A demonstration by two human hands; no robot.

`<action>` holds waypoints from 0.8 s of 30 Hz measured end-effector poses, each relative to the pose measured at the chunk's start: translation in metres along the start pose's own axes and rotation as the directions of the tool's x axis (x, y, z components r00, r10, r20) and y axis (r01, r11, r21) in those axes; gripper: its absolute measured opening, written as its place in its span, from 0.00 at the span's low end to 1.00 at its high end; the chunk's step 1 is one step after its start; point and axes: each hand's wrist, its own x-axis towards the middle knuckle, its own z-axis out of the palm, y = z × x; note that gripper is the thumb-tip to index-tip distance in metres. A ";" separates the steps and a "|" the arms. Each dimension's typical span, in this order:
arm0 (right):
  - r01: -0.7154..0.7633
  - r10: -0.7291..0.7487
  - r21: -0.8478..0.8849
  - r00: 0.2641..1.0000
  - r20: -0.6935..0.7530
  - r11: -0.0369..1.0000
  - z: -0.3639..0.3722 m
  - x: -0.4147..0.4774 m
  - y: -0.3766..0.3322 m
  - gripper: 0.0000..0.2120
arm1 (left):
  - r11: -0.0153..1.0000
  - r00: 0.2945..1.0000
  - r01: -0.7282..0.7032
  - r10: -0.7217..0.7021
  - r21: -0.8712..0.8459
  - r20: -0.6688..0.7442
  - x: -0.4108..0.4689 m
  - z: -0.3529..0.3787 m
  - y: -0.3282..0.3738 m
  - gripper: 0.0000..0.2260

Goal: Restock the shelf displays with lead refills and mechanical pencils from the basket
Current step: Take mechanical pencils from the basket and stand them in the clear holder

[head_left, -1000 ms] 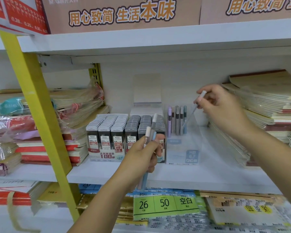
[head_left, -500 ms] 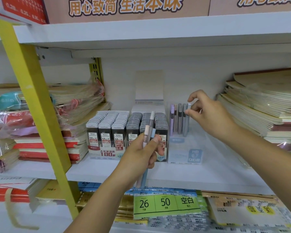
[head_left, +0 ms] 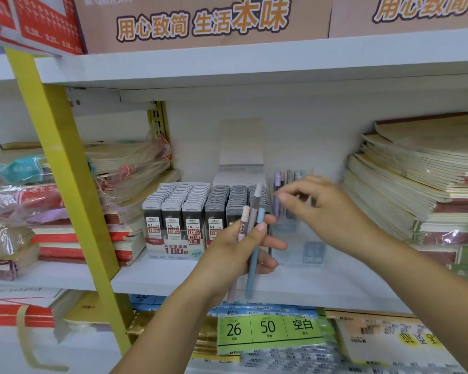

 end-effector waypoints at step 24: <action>-0.027 0.002 -0.110 0.976 -0.218 0.994 -0.036 0.019 0.041 0.11 | 0.997 0.992 0.065 -0.060 0.043 -0.108 0.001 0.004 -0.009 0.09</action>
